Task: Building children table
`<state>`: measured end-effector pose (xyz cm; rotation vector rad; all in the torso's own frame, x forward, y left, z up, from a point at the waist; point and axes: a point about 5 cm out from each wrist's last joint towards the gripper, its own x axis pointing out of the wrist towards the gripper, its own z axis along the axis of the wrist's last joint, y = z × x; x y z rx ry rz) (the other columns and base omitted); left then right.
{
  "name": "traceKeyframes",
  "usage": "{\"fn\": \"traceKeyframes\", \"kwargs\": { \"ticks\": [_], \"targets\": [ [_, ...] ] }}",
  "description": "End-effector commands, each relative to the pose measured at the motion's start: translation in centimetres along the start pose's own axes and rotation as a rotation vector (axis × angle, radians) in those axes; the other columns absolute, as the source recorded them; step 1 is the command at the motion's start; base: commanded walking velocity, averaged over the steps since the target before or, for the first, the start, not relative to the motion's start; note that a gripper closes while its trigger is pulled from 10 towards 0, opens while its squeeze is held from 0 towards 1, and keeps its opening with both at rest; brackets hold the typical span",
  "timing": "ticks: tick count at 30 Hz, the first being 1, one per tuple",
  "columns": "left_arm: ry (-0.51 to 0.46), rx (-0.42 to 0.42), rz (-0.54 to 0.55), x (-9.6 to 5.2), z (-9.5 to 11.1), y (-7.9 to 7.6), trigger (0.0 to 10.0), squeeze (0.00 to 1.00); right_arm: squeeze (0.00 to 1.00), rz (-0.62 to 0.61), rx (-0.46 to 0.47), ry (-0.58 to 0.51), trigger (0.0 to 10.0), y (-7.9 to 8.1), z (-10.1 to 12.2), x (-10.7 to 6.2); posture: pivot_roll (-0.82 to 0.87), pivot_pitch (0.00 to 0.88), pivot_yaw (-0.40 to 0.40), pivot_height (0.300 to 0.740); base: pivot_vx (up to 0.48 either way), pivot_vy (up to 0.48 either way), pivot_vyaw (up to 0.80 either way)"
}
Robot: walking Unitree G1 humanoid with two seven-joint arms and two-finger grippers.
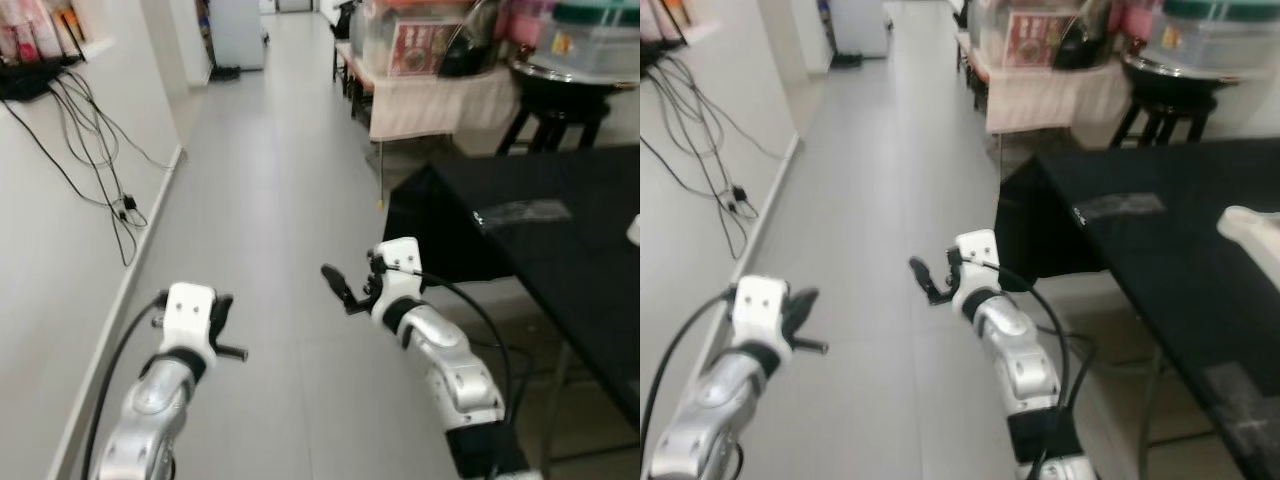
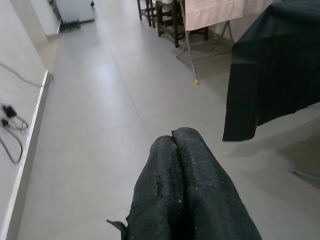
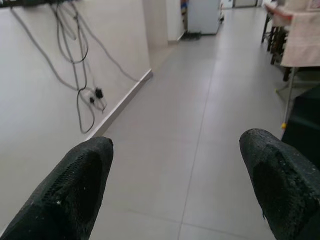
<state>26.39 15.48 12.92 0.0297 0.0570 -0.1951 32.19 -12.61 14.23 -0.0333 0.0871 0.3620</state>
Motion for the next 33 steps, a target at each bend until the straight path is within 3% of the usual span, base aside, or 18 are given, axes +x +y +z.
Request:
{"fn": "traceKeyframes", "kwargs": {
  "ticks": [1, 8, 19, 33],
  "targets": [
    [0.008, -0.027, -0.003, -0.1, -0.4, -0.1, 10.0, 0.0, 0.0, -0.007, 0.006, 0.009, 10.0, -0.2, -0.6, -0.4, -0.09, 0.033, 0.047, 0.74, 0.349, 0.0, 0.0],
    [0.008, -0.027, -0.001, 0.1, -0.3, 0.3, 10.0, 0.0, 0.0, -0.024, 0.06, 0.004, 10.0, -0.5, -0.6, -0.5, -0.08, 0.046, 0.042, 0.74, 0.352, 0.0, 0.0],
    [-0.012, -0.001, 0.002, 0.7, 0.0, 0.5, 10.0, 0.0, 0.0, 0.022, -0.018, 0.017, 10.0, -0.1, -0.6, 0.9, -0.06, 0.027, -0.001, 0.74, 0.342, 0.0, 0.0],
    [-0.005, 0.0, -0.005, 1.1, -0.2, 0.7, 10.0, 0.0, 0.0, 0.026, 0.002, 0.013, 10.0, -0.1, -0.8, 1.1, -0.06, 0.015, 0.002, 0.74, 0.333, 0.0, 0.0]
  ]
}}
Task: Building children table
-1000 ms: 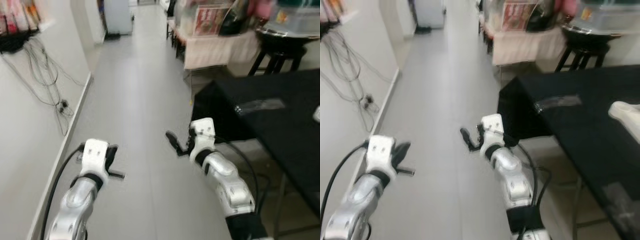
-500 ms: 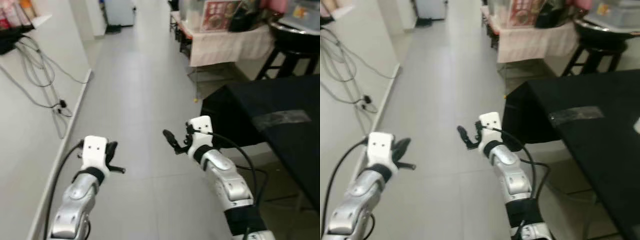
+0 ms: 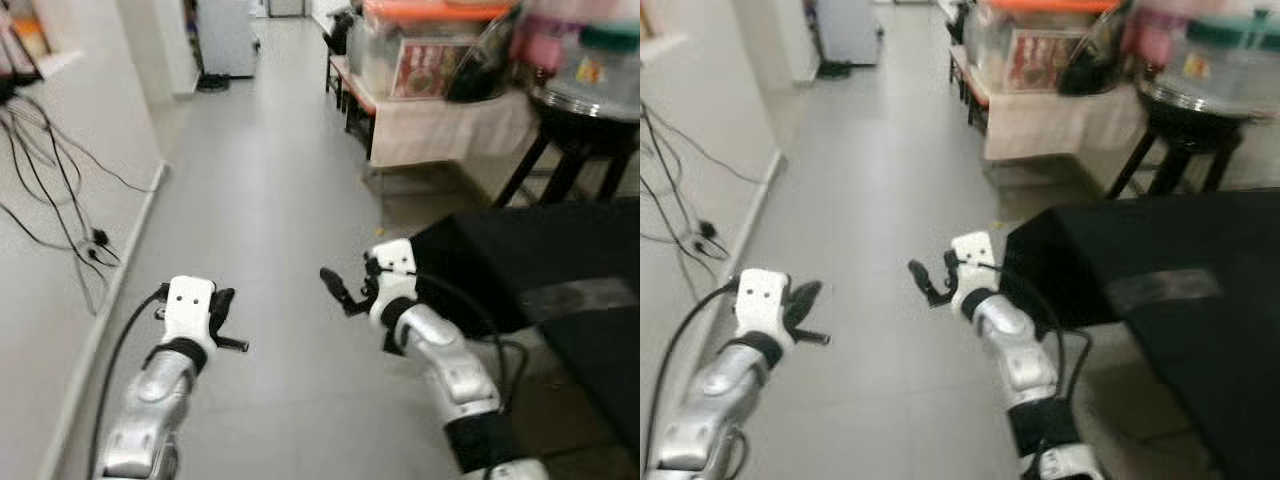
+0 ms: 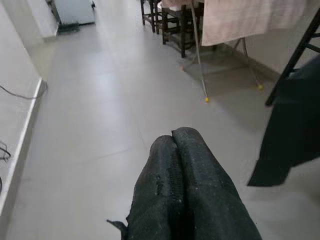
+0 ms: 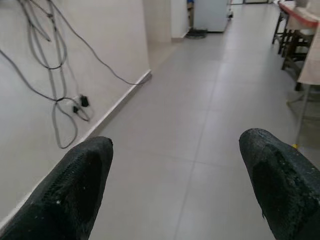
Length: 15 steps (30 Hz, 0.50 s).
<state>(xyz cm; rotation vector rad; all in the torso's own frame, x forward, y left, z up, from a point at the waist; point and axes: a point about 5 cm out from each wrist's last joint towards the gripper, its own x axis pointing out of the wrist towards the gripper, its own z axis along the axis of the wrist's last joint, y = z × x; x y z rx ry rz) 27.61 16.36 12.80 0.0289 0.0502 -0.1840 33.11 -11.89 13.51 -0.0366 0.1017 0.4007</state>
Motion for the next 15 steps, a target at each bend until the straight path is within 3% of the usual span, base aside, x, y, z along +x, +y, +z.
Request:
{"fn": "traceKeyframes", "kwargs": {
  "ticks": [1, 15],
  "targets": [
    [0.002, 0.001, -0.016, 0.06, -0.12, -0.38, 10.0, 0.0, 0.0, -0.013, 0.004, -0.001, 10.0, -0.43, -0.17, -0.08, -0.06, 0.015, 0.002, 0.74, 0.319, 0.0, 0.0],
    [0.001, 0.012, -0.023, 0.22, -0.1, -0.15, 10.0, 0.0, 0.0, -0.008, 0.03, -0.018, 10.0, -0.41, 0.04, 0.19, -0.03, 0.026, 0.006, 0.74, 0.319, 0.0, 0.0]
  ]
}}
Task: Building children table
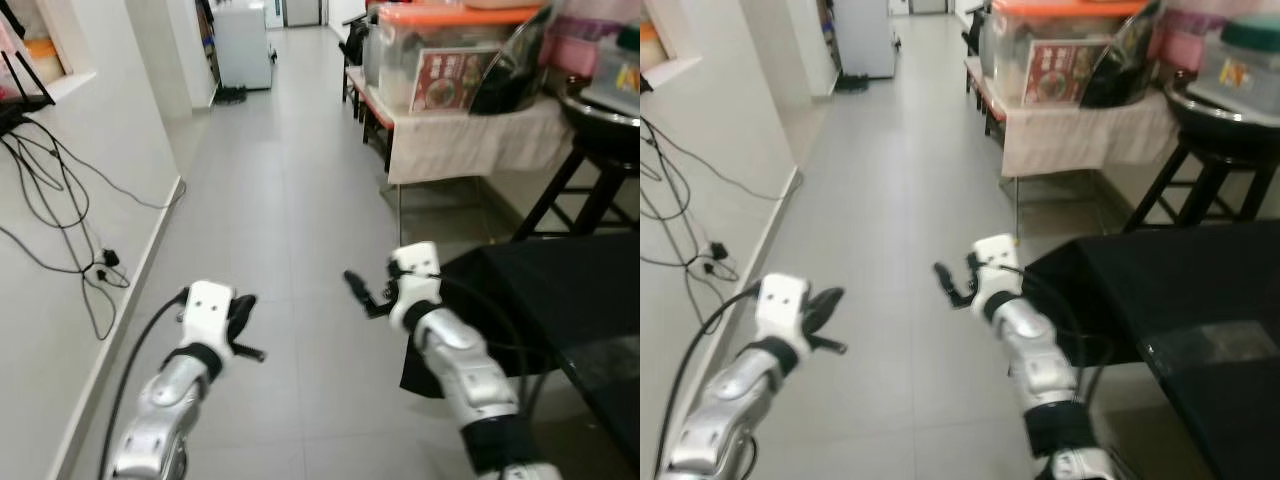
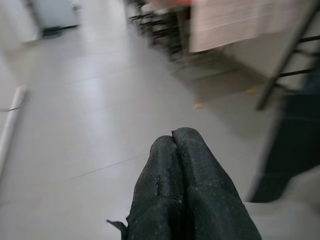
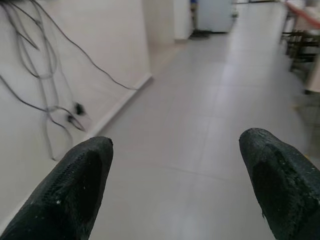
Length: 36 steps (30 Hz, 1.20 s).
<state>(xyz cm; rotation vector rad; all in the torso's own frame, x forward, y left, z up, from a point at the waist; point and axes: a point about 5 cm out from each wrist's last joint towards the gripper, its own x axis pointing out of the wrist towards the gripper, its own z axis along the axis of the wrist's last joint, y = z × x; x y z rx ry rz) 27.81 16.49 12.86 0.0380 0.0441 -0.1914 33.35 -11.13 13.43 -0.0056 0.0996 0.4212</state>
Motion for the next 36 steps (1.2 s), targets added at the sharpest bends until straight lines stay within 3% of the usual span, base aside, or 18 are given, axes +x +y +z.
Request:
{"fn": "traceKeyframes", "kwargs": {
  "ticks": [1, 6, 36],
  "targets": [
    [0.006, 0.003, -0.016, 0.06, -0.15, -0.31, 10.0, 0.0, 0.0, -0.027, 0.002, -0.009, 10.0, -0.98, 0.07, -0.34, -0.03, 0.026, 0.006, 0.74, 0.319, 0.0, 0.0],
    [0.002, -0.006, -0.016, 0.09, -0.08, -0.33, 10.0, 0.0, 0.0, -0.009, -0.009, -0.005, 10.0, -0.83, 0.09, -0.27, -0.04, 0.029, 0.003, 0.74, 0.302, 0.0, -0.8],
    [-0.023, 0.003, -0.054, 0.38, 0.31, -0.68, 10.0, 0.0, 0.0, -0.018, -0.007, -0.002, 10.0, -1.25, 0.12, -0.25, -0.06, 0.037, 0.0, 0.74, 0.0, 0.0, -0.8]
  ]
}}
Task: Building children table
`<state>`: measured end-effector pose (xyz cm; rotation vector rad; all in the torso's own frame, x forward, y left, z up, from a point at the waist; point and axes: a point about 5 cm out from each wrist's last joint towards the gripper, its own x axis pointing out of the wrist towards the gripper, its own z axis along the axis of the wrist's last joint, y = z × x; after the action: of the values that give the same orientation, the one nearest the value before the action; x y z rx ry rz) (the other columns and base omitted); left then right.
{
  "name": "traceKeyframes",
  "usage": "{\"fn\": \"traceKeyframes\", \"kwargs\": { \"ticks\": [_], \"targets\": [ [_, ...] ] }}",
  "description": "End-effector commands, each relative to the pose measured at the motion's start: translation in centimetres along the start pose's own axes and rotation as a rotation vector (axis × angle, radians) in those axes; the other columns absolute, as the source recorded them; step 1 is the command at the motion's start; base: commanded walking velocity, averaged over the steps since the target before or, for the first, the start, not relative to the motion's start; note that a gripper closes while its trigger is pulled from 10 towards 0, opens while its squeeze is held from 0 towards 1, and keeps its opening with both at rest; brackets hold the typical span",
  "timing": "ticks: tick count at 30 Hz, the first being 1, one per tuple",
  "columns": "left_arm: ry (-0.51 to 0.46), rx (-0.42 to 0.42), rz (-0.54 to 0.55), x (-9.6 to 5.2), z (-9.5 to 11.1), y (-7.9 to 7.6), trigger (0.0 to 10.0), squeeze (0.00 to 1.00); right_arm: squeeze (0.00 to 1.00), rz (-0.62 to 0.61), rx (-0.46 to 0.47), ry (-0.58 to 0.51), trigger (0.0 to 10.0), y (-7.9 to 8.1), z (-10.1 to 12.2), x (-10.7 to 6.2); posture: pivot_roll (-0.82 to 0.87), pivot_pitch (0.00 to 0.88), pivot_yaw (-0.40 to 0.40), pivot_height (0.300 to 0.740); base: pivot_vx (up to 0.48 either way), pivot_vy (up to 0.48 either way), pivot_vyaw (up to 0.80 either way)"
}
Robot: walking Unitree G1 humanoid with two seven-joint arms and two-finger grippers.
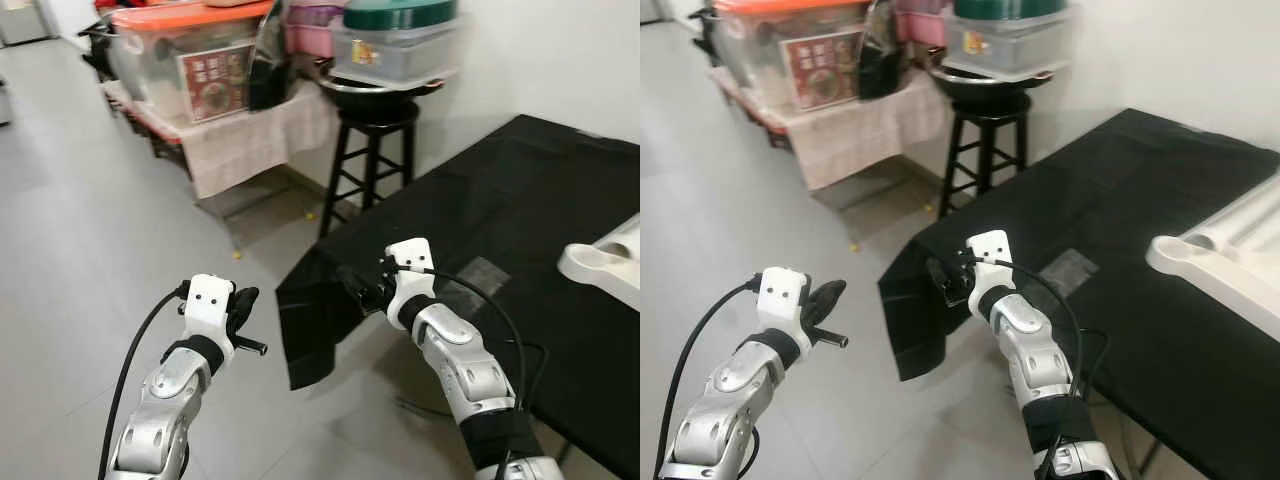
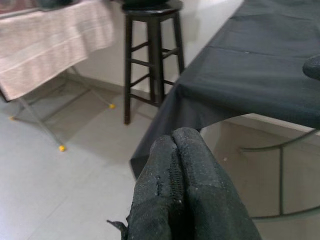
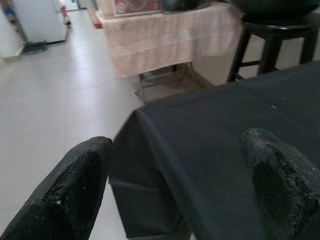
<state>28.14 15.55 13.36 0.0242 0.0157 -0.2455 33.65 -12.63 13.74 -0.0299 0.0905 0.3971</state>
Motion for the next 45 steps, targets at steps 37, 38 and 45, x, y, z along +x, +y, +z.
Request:
{"fn": "traceKeyframes", "kwargs": {
  "ticks": [37, 38, 45],
  "targets": [
    [0.0, 0.007, 0.002, -0.14, -0.42, 0.34, 10.0, 0.0, 0.0, 0.028, 0.041, 0.003, 10.0, 0.43, -0.4, 0.22, -0.07, 0.023, 0.008, 0.74, 0.0, 0.0, -0.8],
    [0.0, 0.007, 0.002, -0.14, -0.42, 0.34, 10.0, 0.0, 0.0, 0.028, 0.041, 0.003, 10.0, 0.43, -0.4, 0.22, -0.07, 0.023, 0.008, 0.74, 0.0, 0.0, -0.8],
    [-0.005, 0.01, 0.006, -0.12, -0.34, 0.44, 10.0, 0.0, 0.0, 0.029, 0.045, 0.0, 10.0, 0.45, -0.35, 0.27, -0.07, 0.025, 0.01, 0.74, 0.0, 0.0, -0.8]
  ]
}}
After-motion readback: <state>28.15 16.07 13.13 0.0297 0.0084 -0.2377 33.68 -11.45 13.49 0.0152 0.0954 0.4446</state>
